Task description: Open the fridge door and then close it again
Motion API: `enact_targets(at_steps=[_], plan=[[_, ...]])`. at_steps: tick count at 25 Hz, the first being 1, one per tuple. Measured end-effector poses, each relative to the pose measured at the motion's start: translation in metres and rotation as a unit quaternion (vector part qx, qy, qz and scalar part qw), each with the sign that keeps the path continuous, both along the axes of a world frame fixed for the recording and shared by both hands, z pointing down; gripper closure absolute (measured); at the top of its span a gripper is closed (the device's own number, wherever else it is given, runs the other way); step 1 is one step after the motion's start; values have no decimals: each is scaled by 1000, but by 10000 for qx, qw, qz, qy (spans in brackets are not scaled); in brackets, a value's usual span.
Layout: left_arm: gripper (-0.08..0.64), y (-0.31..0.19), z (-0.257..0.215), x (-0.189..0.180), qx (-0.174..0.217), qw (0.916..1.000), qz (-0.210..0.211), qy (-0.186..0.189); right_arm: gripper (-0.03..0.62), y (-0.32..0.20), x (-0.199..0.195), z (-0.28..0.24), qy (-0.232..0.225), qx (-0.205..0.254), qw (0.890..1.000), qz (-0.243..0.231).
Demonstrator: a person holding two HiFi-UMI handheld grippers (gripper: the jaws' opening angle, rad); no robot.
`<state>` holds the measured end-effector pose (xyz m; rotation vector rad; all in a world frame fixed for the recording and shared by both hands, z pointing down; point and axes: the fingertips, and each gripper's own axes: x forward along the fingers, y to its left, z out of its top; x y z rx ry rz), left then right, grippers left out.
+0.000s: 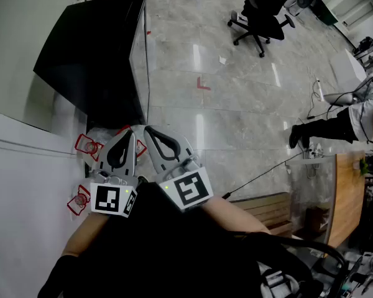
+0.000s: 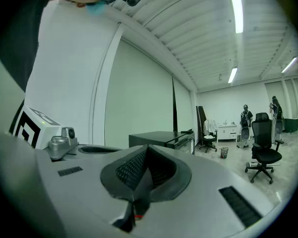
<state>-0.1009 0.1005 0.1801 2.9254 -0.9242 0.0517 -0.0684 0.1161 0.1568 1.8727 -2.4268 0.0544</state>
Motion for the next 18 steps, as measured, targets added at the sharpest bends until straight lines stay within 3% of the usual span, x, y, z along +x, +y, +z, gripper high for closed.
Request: enact_targets(at_steps=[18], plan=[[554, -9, 0, -2, -38, 9999, 40, 91, 577, -8, 3, 1, -57, -86, 9998, 156]])
